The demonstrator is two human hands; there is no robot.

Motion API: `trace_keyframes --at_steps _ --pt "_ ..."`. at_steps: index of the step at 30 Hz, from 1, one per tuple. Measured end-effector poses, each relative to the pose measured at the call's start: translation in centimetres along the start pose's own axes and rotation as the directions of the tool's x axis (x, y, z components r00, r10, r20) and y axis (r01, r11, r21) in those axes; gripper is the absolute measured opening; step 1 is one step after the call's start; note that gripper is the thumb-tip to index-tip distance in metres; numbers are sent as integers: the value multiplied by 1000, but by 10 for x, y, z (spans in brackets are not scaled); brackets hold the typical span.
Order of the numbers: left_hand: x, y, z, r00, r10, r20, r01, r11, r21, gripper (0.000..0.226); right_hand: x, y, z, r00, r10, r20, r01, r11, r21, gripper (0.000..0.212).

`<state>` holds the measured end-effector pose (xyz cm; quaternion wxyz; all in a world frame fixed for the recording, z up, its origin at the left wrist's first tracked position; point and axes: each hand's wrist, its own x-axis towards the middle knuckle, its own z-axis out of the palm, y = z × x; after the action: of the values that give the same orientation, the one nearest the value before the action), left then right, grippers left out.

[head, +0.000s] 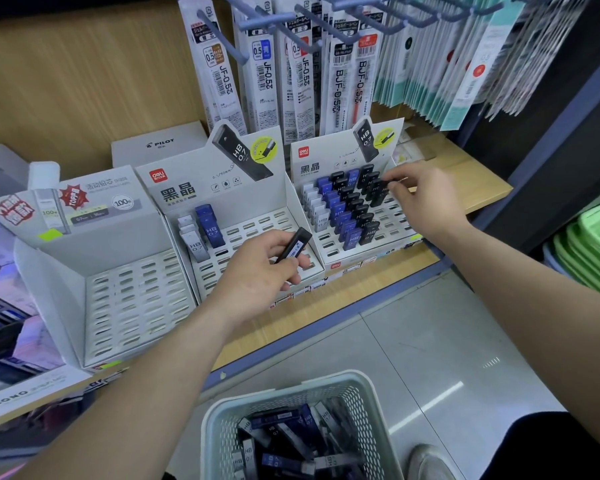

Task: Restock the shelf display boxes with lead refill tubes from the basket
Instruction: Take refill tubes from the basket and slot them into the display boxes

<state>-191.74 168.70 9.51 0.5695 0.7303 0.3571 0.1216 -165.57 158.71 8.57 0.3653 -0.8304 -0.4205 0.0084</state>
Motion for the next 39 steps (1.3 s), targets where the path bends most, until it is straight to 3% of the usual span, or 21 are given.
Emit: trace_keyframes --at_steps 5,8,12,17,21,27,33,39 --pt "-4 1 -5 1000 15 23 -15 1000 9 26 -4 3 8 995 13 96 -8 999 -53 30" --pt "-5 2 -6 1000 9 28 -8 1000 -12 24 -6 -4 4 997 22 77 -19 999 -47 32" --pt "-4 3 -4 999 36 38 -34 998 -44 22 -16 -40 -3 998 -39 49 34 995 90 29" --pt "-4 6 2 996 64 57 -56 989 -134 22 -40 -93 4 925 -193 329 78 940 332 17" --pt "-6 7 -1 997 72 4 -71 986 -149 21 -43 -92 10 888 -256 383 125 934 334 8" --pt "-4 7 -12 976 17 -215 -62 977 -204 18 -42 -81 7 888 -132 440 -53 922 384 4" --pt "-6 9 -12 970 56 -238 -117 962 -247 16 -52 -95 15 864 -187 467 37 949 313 21" --pt "-9 9 -20 978 57 -200 -109 959 -263 22 -53 -98 19 798 -248 549 87 949 302 17"
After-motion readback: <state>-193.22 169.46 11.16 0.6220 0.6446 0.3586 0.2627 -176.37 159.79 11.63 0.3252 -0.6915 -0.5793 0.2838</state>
